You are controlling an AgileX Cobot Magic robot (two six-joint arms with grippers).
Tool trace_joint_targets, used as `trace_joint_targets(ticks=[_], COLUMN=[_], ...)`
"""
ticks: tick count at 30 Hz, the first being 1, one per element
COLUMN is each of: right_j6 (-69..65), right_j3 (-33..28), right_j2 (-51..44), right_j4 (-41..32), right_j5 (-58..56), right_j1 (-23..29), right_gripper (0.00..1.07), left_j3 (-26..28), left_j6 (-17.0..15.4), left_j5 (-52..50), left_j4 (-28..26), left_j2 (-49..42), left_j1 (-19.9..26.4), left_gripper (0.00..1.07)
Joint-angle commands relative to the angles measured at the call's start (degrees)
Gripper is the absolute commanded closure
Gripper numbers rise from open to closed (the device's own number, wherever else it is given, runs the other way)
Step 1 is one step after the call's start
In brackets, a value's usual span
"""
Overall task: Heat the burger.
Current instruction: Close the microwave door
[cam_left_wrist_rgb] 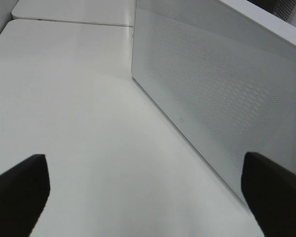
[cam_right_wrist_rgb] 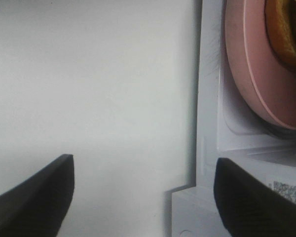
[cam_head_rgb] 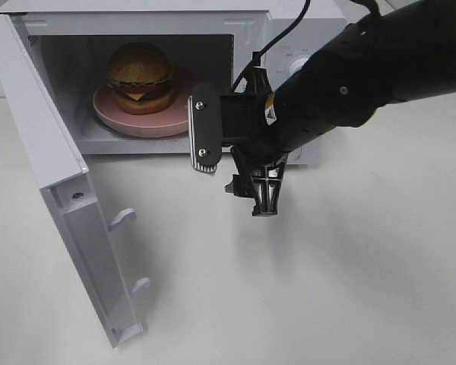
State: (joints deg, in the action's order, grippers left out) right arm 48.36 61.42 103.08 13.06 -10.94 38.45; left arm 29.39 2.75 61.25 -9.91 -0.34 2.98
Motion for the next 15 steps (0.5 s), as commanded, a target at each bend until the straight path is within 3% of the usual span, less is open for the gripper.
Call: trace_joint_targets(ticks=[1, 15], right_j6=[-6.7, -33.29], right_j3=[-4.07, -16.27], right_j2=[-3.9, -16.44], right_j4=[0.11, -0.52], right_j5=[1.6, 1.49], right_j1=[-0.11, -0.11], right_gripper=[0.31, 0.31], left_j3=[0.0, 0.0], left_j6=[0.0, 0.0], left_j5=[-0.46, -0.46], left_j4=[-0.23, -0.23], left_j2=[-0.86, -0.86], left_j1=[-0.52, -0.52], left_gripper=[0.09, 0.09])
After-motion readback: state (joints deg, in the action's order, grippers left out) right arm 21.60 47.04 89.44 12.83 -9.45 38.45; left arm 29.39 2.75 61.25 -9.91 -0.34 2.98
